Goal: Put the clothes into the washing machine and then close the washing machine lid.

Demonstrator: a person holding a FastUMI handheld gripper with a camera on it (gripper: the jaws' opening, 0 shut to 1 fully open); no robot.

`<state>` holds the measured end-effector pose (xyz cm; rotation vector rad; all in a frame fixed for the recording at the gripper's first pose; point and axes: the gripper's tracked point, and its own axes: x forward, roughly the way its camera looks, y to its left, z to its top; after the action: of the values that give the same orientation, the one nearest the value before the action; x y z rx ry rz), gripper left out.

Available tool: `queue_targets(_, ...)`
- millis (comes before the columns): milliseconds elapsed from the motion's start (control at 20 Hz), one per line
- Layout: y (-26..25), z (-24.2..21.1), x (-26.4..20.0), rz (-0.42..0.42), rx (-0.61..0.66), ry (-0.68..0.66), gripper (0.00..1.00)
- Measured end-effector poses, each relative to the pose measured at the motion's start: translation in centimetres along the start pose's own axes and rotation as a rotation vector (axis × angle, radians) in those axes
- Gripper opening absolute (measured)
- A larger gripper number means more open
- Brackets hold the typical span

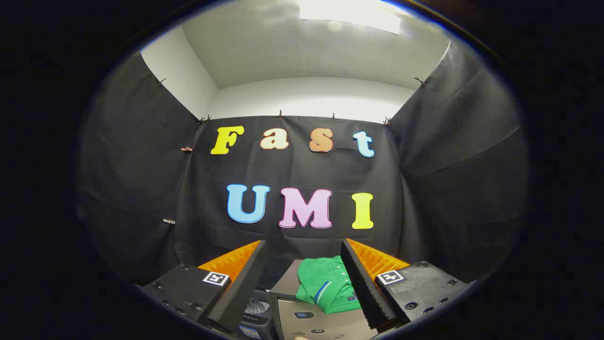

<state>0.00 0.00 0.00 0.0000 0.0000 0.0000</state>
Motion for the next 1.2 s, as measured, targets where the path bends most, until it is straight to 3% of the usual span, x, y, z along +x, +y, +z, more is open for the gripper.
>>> queue_targets(1200,-0.40,-0.12,0.01,-0.044,-0.003,0.002,0.98)
